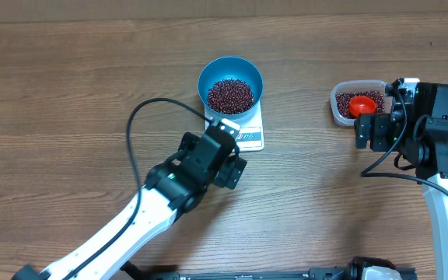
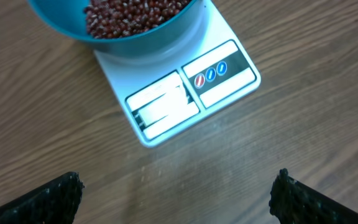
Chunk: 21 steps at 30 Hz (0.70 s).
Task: Scoop item into bowl and weigh 150g on scale
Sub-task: 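Move the left gripper forward over the scale display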
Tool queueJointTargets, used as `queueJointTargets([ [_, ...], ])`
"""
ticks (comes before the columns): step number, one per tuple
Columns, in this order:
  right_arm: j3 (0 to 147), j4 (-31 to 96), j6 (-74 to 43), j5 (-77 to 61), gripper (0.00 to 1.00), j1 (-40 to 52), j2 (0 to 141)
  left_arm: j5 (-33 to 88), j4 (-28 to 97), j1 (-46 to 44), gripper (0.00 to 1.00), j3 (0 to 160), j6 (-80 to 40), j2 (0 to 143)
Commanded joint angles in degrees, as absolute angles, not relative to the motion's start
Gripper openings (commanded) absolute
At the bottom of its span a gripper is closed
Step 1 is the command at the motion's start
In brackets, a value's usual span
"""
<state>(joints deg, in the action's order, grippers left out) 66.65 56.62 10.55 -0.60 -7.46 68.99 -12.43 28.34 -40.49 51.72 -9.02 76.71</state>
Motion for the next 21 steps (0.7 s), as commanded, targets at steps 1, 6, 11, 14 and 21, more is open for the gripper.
queueJointTargets([
  [1, 68.66, 56.53, 10.28, -0.05, 1.00, -7.35, 68.90, -12.01, 27.09, -40.47, 1.00, 51.44, -10.85, 81.03],
  [6, 68.66, 56.53, 10.28, -0.05, 1.00, -7.35, 68.90, -12.03, 24.25, -40.47, 1.00, 51.44, -12.53, 86.80],
  [11, 68.66, 56.53, 10.28, -0.05, 1.00, -7.35, 68.90, -12.21, 23.35, -40.45, 1.00, 51.44, -18.46, 90.06],
  [14, 68.66, 56.53, 10.28, -0.05, 1.00, -7.35, 68.90, -12.19, 23.62, -40.45, 1.00, 51.44, -20.56, 91.33],
  [21, 68.66, 56.53, 10.28, -0.05, 1.00, -7.35, 68.90, -12.21, 23.79, -40.45, 0.99, 51.44, -25.91, 91.94],
])
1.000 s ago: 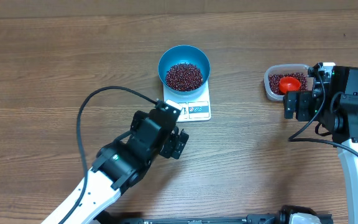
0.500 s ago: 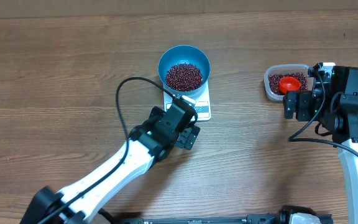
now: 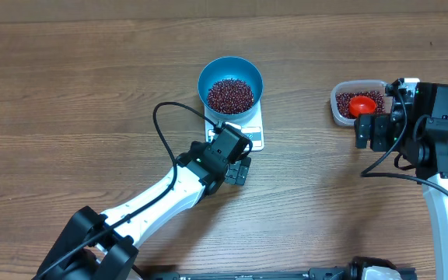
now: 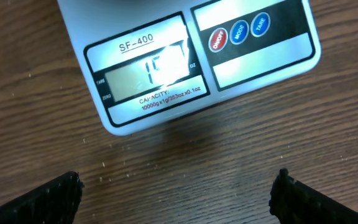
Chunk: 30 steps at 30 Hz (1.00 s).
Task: Scoop item into bowl and weigh 150g on scale
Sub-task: 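Move the left gripper forward over the scale display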
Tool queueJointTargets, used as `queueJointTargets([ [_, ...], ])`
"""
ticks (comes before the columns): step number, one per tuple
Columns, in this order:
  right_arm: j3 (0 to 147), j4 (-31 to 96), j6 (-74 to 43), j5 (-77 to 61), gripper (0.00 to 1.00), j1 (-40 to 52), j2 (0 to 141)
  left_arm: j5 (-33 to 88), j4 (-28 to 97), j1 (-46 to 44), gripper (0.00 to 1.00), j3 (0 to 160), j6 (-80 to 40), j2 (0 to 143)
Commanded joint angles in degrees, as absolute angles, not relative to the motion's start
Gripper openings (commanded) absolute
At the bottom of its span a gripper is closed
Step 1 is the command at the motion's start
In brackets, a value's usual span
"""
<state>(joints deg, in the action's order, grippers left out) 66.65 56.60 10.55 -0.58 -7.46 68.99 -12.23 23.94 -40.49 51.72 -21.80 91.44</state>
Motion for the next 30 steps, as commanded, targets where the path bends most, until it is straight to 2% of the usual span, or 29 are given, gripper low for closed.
queueJointTargets([
  [1, 68.66, 56.53, 10.28, -0.05, 1.00, -7.35, 68.90, -12.21, 23.79, -40.42, 0.99, 51.44, -26.37, 91.94],
  [11, 68.66, 56.53, 10.28, -0.05, 1.00, -7.35, 68.90, -16.01, 23.79, -40.40, 0.99, 51.44, -37.56, 92.38],
  [30, 68.66, 56.53, 10.28, -0.05, 1.00, -7.35, 68.90, -16.08, 24.53, -40.40, 0.99, 51.44, -37.30, 92.73],
])
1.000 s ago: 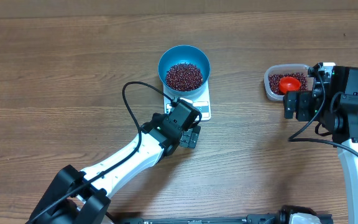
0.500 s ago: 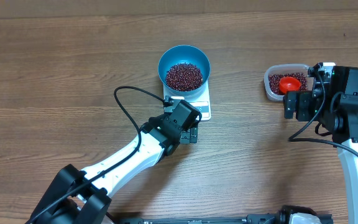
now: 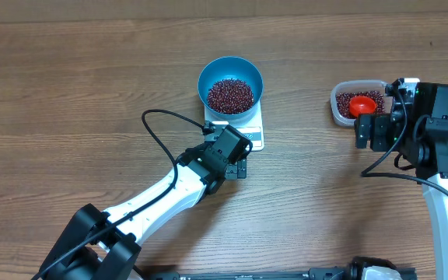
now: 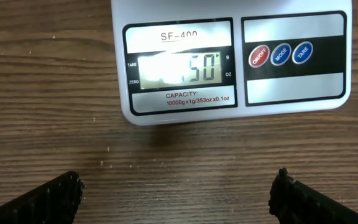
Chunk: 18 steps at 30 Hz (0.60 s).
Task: Scoop item into bowl and weigh 150g on scale
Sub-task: 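Move the left gripper forward over the scale display, then hold the left gripper above the scale reading 150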
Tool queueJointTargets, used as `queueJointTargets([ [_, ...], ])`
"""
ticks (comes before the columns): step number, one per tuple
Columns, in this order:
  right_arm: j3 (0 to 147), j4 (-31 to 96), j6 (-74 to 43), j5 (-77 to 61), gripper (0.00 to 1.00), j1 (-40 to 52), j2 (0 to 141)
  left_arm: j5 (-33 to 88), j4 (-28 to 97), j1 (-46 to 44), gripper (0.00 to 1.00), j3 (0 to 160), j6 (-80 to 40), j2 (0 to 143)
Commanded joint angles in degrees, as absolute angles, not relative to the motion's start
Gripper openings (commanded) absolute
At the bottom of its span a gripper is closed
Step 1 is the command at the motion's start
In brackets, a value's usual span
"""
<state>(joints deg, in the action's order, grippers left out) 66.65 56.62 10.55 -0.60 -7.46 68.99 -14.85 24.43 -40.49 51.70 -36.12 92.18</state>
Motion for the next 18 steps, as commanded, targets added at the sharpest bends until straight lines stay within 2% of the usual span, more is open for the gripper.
queueJointTargets([
  [1, 68.66, 56.53, 10.28, -0.05, 1.00, -7.35, 68.90, -16.08, 24.53, -40.40, 0.99, 51.44, -37.30, 92.73],
  [18, 68.66, 56.53, 10.28, -0.05, 1.00, -7.35, 68.90, -15.97, 23.35, -40.42, 0.99, 51.44, -37.54, 92.73],
])
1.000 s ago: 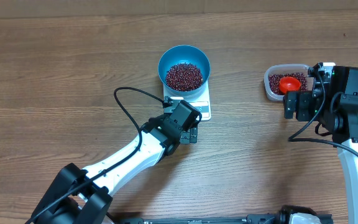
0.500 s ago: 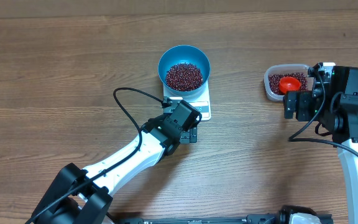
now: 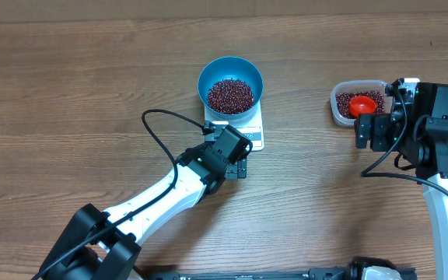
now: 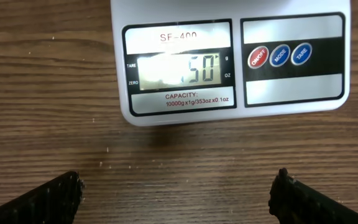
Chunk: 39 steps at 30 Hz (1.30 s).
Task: Scoop item into bowl and weigh 150g on scale
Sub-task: 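Hold the left gripper above the scale reading 150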
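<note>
A blue bowl full of dark red beans stands on the white scale. In the left wrist view the scale fills the top; its lit display shows digits ending in 50, the first digit washed out by glare. My left gripper hovers open just in front of the scale, nothing between its fingers. My right gripper hangs beside a clear tub of beans holding a red scoop; its jaw state is unclear.
The brown wooden table spreads round the scale. The left arm's black cable loops over the table left of the scale. The bean tub sits at the right, close to the right arm's body.
My left gripper first looked at the bowl and the scale from an angle. Then it was closer and lower, the display partly readable. By the last moment it faced the display squarely, digits ending in 50 showing, and stays there. The right arm held still by the tub throughout.
</note>
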Tool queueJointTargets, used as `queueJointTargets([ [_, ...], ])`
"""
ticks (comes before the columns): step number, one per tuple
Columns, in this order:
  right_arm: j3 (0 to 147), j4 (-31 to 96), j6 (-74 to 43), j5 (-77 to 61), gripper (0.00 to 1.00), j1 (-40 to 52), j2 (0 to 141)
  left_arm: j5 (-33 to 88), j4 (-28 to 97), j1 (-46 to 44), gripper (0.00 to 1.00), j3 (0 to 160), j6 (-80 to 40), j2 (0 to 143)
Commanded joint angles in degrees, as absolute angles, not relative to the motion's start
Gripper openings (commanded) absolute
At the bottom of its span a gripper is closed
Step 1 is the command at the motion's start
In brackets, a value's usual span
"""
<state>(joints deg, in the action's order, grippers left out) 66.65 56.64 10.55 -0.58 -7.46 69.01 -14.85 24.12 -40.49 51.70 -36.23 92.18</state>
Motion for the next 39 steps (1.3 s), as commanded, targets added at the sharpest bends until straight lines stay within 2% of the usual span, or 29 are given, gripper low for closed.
queueJointTargets([
  [1, 68.66, 56.53, 10.28, -0.05, 1.00, -7.35, 68.90, -15.94, 22.94, -40.42, 1.00, 51.44, -37.54, 92.73],
  [39, 68.66, 56.53, 10.28, -0.08, 1.00, -7.35, 68.90, -15.42, 22.11, -40.40, 1.00, 51.44, -37.52, 92.73],
])
